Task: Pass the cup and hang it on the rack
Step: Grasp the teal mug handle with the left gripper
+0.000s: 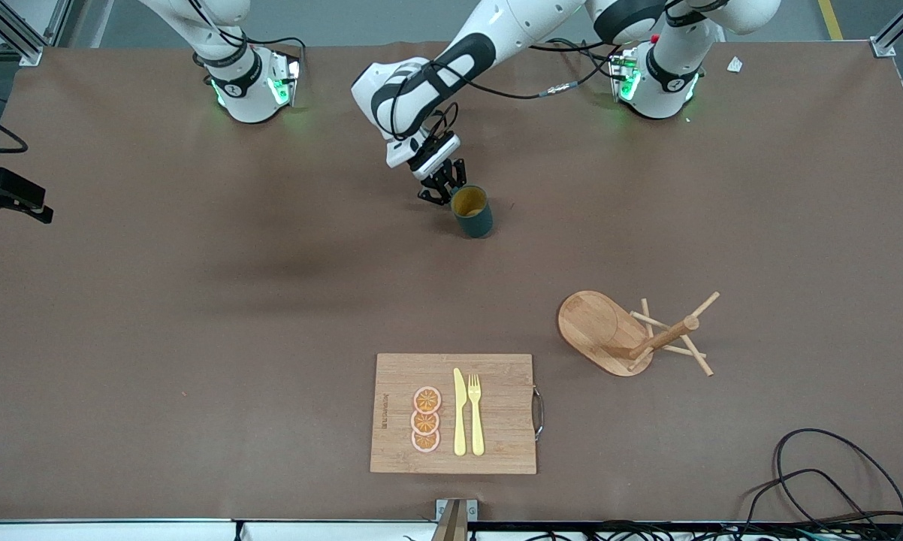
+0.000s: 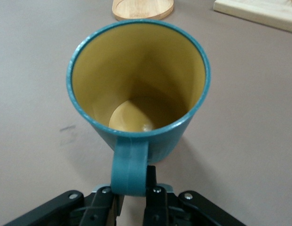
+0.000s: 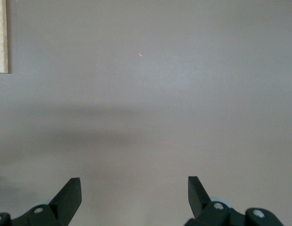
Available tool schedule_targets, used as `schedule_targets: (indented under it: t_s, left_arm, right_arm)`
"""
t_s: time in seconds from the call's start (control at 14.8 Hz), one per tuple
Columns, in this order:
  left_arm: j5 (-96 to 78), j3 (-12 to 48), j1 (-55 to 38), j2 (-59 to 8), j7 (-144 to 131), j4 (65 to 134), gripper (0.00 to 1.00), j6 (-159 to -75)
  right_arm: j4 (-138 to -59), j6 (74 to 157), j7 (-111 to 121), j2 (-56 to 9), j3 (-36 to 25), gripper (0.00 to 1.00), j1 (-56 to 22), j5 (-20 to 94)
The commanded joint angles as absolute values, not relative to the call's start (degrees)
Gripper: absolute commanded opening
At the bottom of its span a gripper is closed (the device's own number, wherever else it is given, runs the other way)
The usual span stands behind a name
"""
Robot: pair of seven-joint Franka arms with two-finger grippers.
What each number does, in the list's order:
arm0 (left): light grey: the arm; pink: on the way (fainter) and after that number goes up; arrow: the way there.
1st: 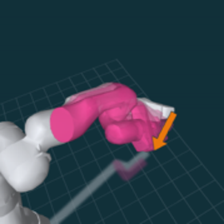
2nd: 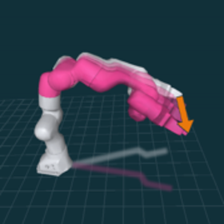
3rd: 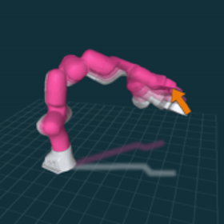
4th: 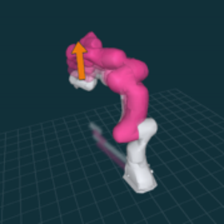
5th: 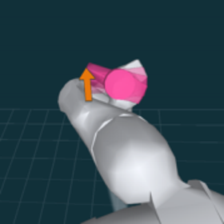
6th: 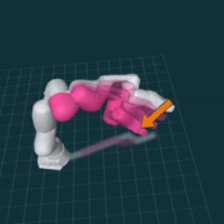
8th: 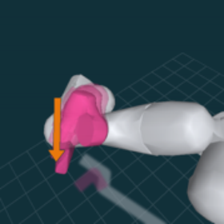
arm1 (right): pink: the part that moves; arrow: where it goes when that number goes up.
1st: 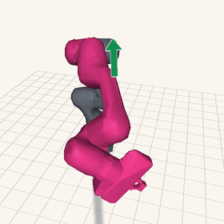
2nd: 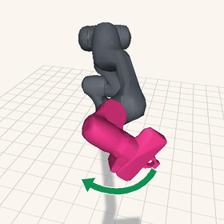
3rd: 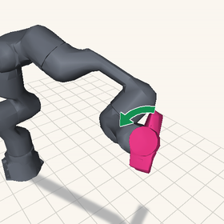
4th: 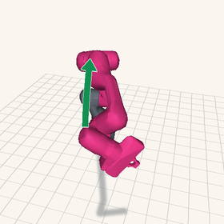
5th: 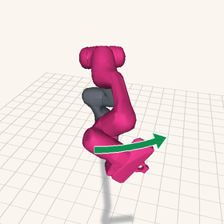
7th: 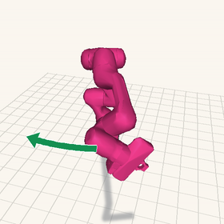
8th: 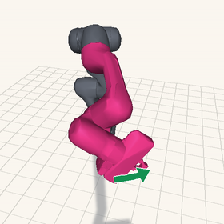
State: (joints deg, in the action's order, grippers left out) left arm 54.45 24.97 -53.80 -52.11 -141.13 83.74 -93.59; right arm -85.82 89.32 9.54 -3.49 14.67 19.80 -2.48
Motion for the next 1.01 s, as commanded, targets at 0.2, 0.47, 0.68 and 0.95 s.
schedule_targets:
  t_s: [0.2,0.47,0.68,0.95]
  left_arm:
    - [44.8,31.4,-41.6,-42.5,-130.5,83.3,0.01,-96.0]
    - [40.7,48.4,-21.6,-39.6,-127.2,83.4,0.01,-99.3]
    - [38.5,59.0,-8.9,-40.2,-127.1,83.8,0.01,-102.6]
    - [31.6,64.8,0.2,-40.3,-124.7,84.0,0.01,-107.0]
  right_arm:
    - [-87.1,89.6,10.4,-1.8,15.1,1.00,20.1,-1.2]
    - [-86.9,89.3,10.9,-1.6,15.3,1.00,19.5,-1.7]
    - [-86.9,89.3,11.0,-1.5,15.3,1.00,19.1,-2.0]
    - [-86.2,89.4,10.7,-1.7,13.6,1.00,15.8,-2.5]
